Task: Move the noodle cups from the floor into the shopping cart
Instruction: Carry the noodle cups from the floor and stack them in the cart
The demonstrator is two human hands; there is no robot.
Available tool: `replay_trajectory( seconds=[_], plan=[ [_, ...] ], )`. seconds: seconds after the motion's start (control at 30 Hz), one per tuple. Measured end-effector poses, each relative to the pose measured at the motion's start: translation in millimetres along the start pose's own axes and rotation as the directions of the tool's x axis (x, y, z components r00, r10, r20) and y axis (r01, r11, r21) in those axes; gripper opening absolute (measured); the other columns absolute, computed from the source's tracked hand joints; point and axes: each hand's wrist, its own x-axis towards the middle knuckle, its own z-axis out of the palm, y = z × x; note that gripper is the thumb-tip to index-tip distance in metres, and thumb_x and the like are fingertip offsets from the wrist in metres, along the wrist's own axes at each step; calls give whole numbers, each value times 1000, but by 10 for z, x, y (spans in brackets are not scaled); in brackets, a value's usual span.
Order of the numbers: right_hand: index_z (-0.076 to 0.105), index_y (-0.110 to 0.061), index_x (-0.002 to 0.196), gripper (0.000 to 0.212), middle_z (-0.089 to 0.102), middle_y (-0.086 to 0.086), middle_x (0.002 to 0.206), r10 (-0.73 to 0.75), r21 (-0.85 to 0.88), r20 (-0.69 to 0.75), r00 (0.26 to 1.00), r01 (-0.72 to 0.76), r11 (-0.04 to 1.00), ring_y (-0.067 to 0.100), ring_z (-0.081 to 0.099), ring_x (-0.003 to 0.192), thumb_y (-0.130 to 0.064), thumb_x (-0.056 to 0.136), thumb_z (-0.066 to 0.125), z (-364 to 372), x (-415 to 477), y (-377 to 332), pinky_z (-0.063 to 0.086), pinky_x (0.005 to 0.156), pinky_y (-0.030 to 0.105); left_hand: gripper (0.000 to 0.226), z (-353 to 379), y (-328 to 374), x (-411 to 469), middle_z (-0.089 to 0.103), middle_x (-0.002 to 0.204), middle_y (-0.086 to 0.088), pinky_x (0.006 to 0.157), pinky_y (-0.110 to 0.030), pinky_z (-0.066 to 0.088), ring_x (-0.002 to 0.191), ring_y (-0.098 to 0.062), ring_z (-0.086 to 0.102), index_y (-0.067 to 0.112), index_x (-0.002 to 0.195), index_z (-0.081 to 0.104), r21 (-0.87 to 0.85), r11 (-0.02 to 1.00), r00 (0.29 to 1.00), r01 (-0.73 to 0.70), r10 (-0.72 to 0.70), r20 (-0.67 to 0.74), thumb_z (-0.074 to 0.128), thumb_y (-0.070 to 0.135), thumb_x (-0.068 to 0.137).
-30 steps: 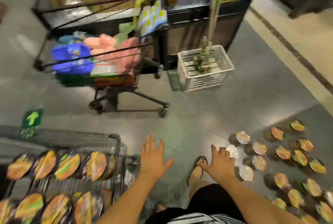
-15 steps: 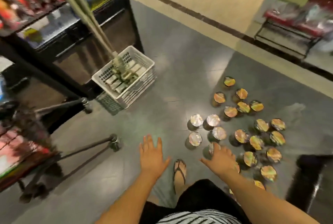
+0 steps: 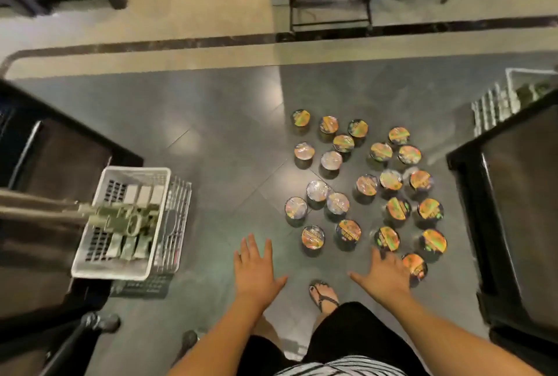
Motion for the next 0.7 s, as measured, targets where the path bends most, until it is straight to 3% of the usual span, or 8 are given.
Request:
replay_trajectory(
  seconds=[0.17, 0.4, 0.53, 0.7],
  plan=[
    [15, -21, 152, 98, 37, 16, 143, 195, 194, 41, 980, -200, 960, 33, 33, 134, -76, 79, 49, 187, -24, -504, 31, 106, 41, 90, -175, -432, 587, -6, 159, -22, 118, -49, 7, 148, -38, -4, 22, 155, 5, 111, 974, 980, -198, 193, 49, 45, 66, 87],
    [16, -20, 152, 104, 36, 14, 146, 311, 382, 114, 944, -331, 863, 32, 34, 134, -78, 75, 53, 565, 228, -1237, 32, 107, 38, 92, -78, -919, 1441, -4, 159, -23, 117, -49, 11, 147, -39, 0, 23, 154, 6, 226, 914, 941, -336, 317, 118, 48, 67, 86],
    [17, -22, 151, 105, 38, 11, 145, 346, 386, 113, 931, -362, 848, 31, 34, 134, -80, 72, 54, 977, 707, -1341, 34, 105, 38, 97, 403, -784, 2035, -3, 159, -24, 117, -53, 13, 147, -41, 2, 25, 155, 8, 213, 894, 919, -394, 389, 70, 53, 70, 81],
    [4, -24, 153, 114, 27, 14, 150, 329, 330, 115, 937, -349, 877, 32, 27, 137, -81, 69, 55, 1913, 1806, -1289, 32, 107, 41, 100, 1486, -453, 3027, -10, 158, -24, 118, -51, 10, 147, -40, -4, 30, 154, -3, 250, 868, 901, -428, 431, 46, 47, 75, 81]
  ],
)
